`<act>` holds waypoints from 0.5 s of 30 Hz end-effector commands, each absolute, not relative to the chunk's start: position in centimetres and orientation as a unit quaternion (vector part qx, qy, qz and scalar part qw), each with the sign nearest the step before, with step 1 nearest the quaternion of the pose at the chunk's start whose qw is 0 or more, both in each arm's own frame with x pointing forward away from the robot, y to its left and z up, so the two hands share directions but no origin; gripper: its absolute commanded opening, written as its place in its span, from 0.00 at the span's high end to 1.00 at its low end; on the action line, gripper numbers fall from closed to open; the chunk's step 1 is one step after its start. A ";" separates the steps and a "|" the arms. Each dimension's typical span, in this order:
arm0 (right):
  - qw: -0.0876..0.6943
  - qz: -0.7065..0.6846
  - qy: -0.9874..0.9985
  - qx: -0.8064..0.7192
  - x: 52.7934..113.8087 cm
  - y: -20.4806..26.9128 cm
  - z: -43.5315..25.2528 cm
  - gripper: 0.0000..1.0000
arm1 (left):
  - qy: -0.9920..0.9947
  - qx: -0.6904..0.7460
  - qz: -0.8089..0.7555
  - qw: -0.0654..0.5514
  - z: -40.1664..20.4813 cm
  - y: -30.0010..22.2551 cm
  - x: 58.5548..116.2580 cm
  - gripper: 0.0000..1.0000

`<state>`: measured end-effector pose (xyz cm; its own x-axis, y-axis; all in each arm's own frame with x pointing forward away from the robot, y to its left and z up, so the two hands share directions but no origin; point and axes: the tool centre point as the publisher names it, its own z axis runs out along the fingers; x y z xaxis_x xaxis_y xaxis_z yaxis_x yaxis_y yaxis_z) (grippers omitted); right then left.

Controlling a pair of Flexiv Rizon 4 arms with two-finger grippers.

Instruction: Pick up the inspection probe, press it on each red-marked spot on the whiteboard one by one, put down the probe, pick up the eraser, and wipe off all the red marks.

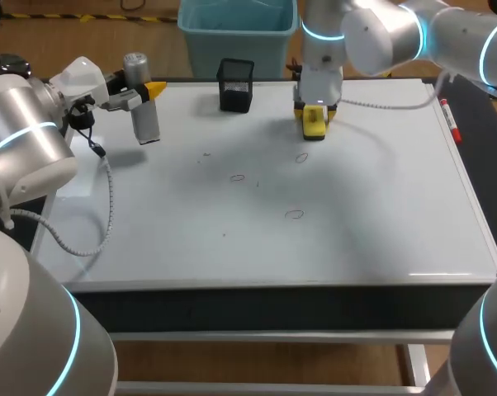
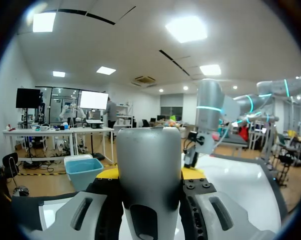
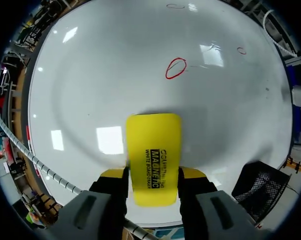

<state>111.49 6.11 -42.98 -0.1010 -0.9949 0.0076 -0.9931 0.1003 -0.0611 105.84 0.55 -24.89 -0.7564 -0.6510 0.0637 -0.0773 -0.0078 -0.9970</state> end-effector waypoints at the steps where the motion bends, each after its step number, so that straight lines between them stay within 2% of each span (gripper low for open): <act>1: 0.017 -0.028 0.742 -0.670 111.3 6.0 -42.5 0.75 | 0.669 -0.272 -0.656 0.220 -24.8 0.5 105.9 1.00; 2: 0.017 -0.028 0.742 -0.669 111.3 6.0 -42.5 0.90 | 0.669 -0.272 -0.656 0.220 -24.8 0.5 105.9 1.00; 3: 0.018 -0.029 0.743 -0.669 111.3 6.0 -42.5 1.00 | 0.669 -0.272 -0.656 0.220 -24.8 0.5 105.9 1.00; 15: 0.008 -0.033 0.773 -0.634 112.0 4.9 -40.4 1.00 | 0.669 -0.272 -0.656 0.220 -24.8 0.5 105.9 1.00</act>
